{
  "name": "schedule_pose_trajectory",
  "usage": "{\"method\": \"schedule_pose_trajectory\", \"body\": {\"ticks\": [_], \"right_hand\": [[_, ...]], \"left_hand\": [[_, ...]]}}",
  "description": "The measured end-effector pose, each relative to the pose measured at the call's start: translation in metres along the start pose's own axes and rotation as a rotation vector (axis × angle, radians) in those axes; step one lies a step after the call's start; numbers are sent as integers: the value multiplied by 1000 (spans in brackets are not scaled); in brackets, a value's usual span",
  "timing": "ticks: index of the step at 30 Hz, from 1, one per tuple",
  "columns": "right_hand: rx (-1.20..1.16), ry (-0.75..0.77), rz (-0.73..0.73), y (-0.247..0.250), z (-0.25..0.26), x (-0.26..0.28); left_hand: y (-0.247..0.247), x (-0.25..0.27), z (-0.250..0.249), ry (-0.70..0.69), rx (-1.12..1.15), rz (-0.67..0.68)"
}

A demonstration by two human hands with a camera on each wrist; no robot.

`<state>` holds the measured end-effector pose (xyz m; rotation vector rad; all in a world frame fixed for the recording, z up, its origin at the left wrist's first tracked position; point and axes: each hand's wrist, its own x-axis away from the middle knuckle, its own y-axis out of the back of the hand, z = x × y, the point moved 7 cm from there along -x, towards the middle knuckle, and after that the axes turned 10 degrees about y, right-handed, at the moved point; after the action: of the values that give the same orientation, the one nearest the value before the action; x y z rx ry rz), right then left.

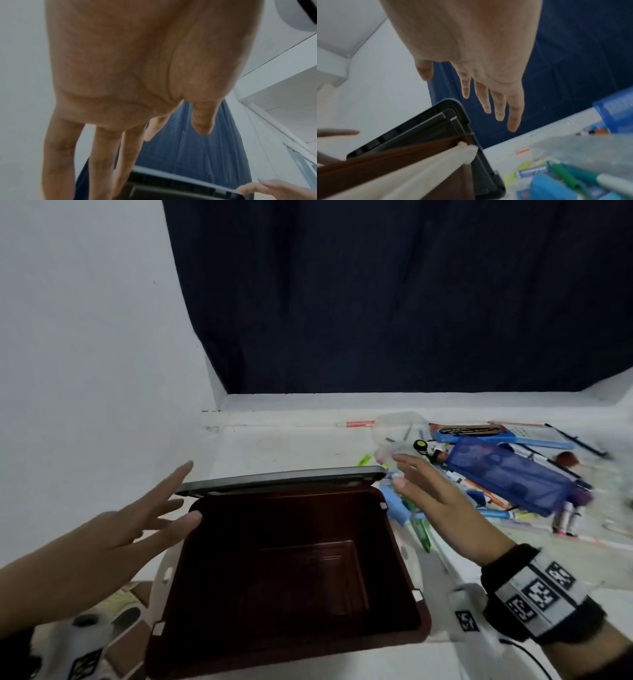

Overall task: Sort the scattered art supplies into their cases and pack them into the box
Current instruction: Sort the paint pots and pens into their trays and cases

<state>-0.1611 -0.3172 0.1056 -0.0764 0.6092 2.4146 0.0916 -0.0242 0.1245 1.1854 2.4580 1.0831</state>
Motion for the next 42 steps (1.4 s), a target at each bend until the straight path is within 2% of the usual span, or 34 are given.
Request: {"method": "schedule_pose_trajectory", "body": {"ticks": [5,9,12,16,19,22,27,31,34,37,42], "right_hand": [[190,164,-134,58,0,38],[284,161,-179,116,-35,80],[370,135,-155,163,-72,115],[513,63,-46,215,-125,145],[619,14,76,238,-158,147],[753,-51,235,248,-181,136],[924,-68,418,239,-206,116],[1059,-10,464,230,-213,101],[1083,11,486,230,-217,89],[1054,15,552,232,-222,83],[960,73,601,240,-220,76]], "left_hand": [[-26,11,-56,-51,48,-75],[-81,31,-112,-143,133,-59],[-136,50,-161,-212,139,-16],[-217,71,-225,-270,240,52],[-276,54,-253,-225,255,65],[-327,10,-258,-148,196,41],[-377,-75,-256,-147,-157,-49],[-399,-124,-256,-37,-467,-74],[-413,-148,-255,15,-611,-21],[-423,-162,-250,50,-662,73],[-422,-172,-255,-17,-706,48]]}}
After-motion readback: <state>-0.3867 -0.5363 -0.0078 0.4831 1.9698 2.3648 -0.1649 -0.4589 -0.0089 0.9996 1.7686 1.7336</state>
